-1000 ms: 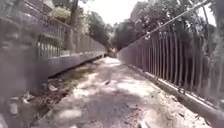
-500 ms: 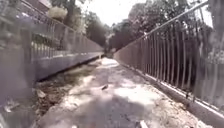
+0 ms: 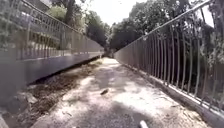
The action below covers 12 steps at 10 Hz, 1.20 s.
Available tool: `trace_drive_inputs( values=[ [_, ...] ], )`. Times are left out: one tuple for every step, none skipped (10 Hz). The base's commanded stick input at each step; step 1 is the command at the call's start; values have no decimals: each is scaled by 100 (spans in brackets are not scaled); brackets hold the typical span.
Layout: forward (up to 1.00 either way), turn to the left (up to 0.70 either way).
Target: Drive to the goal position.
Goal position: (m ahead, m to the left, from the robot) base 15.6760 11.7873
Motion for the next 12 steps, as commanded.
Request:
trace_drive_inputs(
  values=[
    [50,-11],
    [50,0],
    [50,0],
    [50,0],
    [50,0],
    [50,0],
    [50,0],
    [50,0],
    [50,0],
    [50,0],
    [50,0],
    [50,0]
  ],
)
